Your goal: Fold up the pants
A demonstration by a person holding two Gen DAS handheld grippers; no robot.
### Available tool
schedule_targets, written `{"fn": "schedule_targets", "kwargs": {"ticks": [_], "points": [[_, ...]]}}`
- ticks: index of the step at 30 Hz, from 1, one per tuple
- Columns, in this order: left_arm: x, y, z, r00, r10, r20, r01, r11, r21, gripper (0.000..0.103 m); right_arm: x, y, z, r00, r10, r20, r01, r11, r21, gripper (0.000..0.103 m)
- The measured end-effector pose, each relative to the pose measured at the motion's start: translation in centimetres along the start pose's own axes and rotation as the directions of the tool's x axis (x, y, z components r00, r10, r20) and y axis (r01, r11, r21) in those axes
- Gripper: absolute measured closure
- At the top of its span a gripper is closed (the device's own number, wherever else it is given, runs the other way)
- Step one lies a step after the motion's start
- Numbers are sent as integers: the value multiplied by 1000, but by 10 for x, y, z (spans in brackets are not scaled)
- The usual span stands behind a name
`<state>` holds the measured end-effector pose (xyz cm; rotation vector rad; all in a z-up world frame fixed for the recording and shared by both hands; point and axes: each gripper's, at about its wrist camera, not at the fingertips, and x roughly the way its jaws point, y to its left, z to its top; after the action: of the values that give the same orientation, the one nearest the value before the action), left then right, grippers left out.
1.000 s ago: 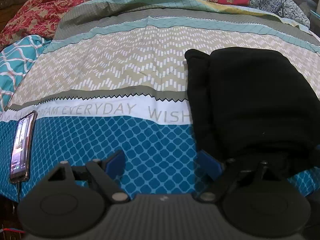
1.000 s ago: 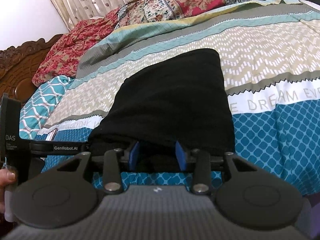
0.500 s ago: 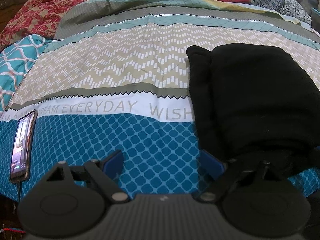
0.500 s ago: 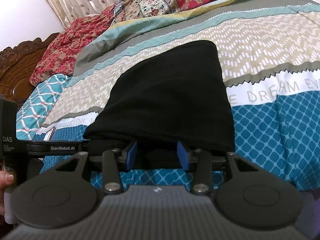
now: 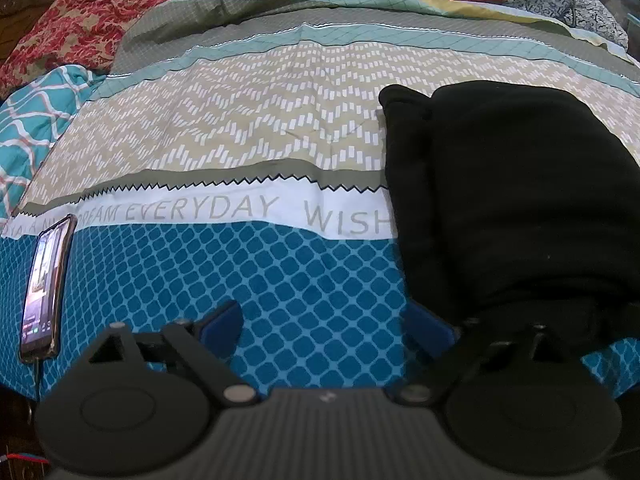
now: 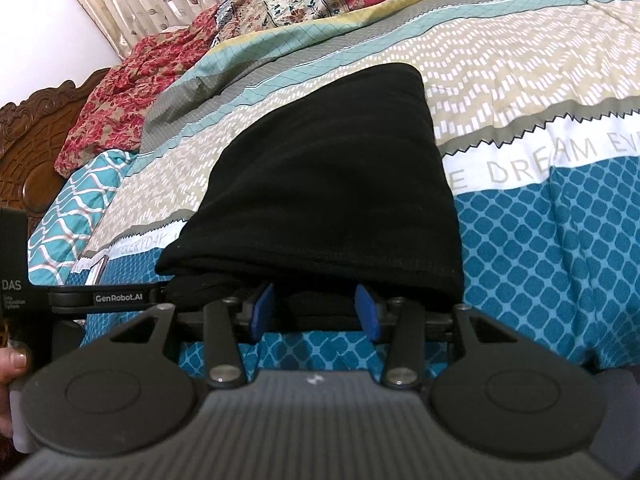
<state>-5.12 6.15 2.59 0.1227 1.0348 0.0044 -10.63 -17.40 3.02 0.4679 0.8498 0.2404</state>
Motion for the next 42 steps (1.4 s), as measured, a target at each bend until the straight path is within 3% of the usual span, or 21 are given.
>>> {"fn": "schedule_targets", "kwargs": {"ticks": [10, 14, 22, 26, 30, 34, 39, 42], "points": [[2, 3, -1, 1000, 1, -3, -1, 1000, -5, 7, -26, -2, 18, 992, 10, 128, -9, 1000, -8, 55], [3, 3, -1, 1000, 0, -4, 0, 1000, -5, 6, -27, -20, 20, 991, -19, 135, 13, 999, 50, 55], [6, 4, -1, 1000, 4, -9, -4, 1000, -5, 5, -39, -31, 20, 989, 50, 139, -66, 992, 109, 54], [6, 4, -2, 1000, 5, -10, -5, 1000, -5, 4, -52, -28, 25, 976, 76, 202, -94, 993, 78, 54], [6, 5, -2, 1000, 4, -10, -4, 1000, -4, 4, -58, -32, 30, 964, 36, 264, -56, 996, 67, 54], [7, 5, -2, 1000, 3, -10, -4, 1000, -4, 4, -44, -42, 26, 979, -14, 203, -5, 996, 94, 54], [7, 5, -2, 1000, 4, -10, -4, 1000, -5, 3, -8, -37, 8, 999, -44, 23, 43, 998, 40, 58], [8, 7, -3, 1000, 3, -10, -3, 1000, -10, 2, -2, -21, 0, 995, -87, 39, 90, 992, -87, 57]]}}
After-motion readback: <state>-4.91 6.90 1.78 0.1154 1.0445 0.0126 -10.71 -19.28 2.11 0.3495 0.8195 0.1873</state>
